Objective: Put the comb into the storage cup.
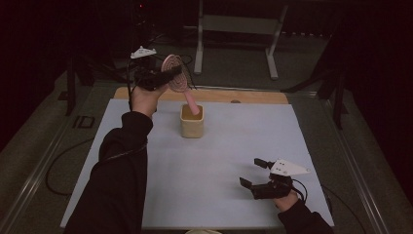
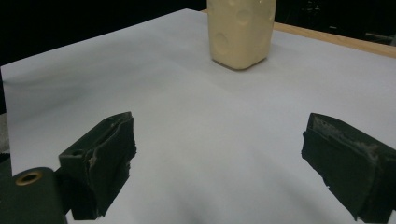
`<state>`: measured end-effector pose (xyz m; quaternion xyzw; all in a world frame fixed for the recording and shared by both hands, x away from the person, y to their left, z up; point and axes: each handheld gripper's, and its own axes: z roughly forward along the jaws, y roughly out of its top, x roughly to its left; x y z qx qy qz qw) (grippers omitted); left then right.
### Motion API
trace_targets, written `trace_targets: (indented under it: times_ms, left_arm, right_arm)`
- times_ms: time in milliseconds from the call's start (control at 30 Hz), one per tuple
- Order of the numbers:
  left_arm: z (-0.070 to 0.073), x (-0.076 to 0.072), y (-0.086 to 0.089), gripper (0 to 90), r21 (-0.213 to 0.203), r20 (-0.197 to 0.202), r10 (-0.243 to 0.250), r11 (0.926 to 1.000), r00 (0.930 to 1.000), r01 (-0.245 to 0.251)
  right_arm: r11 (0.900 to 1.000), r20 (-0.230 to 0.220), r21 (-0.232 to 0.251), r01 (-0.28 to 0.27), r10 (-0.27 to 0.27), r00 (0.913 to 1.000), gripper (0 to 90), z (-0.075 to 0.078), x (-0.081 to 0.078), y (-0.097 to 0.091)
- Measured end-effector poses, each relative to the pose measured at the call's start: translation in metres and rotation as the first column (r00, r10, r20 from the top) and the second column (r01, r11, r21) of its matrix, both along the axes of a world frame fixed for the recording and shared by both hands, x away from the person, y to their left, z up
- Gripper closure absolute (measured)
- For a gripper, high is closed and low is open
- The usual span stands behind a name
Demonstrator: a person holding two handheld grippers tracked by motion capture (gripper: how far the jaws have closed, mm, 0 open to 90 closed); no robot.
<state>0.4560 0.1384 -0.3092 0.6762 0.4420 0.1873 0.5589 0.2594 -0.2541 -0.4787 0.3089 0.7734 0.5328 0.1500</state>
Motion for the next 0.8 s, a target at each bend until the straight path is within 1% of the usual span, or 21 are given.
trace_targets:
  times_ms: [100, 167, 300, 367, 667, 800]
  left_arm:
    - [-0.005, 0.002, 0.000, 65.6, -0.010, -0.012, 0.009, 0.9999, 0.9999, -0.009]
    - [-0.008, 0.003, 0.000, 65.6, -0.002, -0.017, 0.016, 0.9999, 0.9997, -0.016]
    - [-0.012, 0.004, 0.001, 65.6, -0.005, -0.017, 0.027, 0.9996, 0.9995, -0.027]
    - [-0.016, 0.005, 0.001, 65.6, -0.009, -0.031, 0.033, 0.9994, 0.9990, -0.033]
    - [-0.031, 0.008, -0.001, 65.6, -0.003, -0.049, 0.032, 0.9995, 0.9983, -0.032]
    - [-0.037, 0.010, -0.004, 65.6, -0.007, -0.057, 0.028, 0.9996, 0.9980, -0.029]
  right_arm:
    - [1.0000, 0.000, 0.002, 0.001, -0.001, 1.0000, 9.3, 0.000, 0.000, 0.000]
    - [1.0000, 0.000, 0.002, 0.000, 0.000, 1.0000, 9.3, 0.000, 0.000, 0.000]
    - [1.0000, 0.000, 0.001, -0.001, 0.001, 1.0000, 9.4, 0.000, 0.000, 0.000]
    - [1.0000, 0.001, 0.002, 0.000, 0.000, 1.0000, 9.3, 0.000, 0.000, 0.000]
    - [1.0000, -0.001, 0.005, -0.002, 0.002, 1.0000, 9.4, 0.000, 0.000, 0.000]
    - [1.0000, 0.001, 0.007, -0.004, 0.004, 1.0000, 9.4, 0.000, 0.000, -0.001]
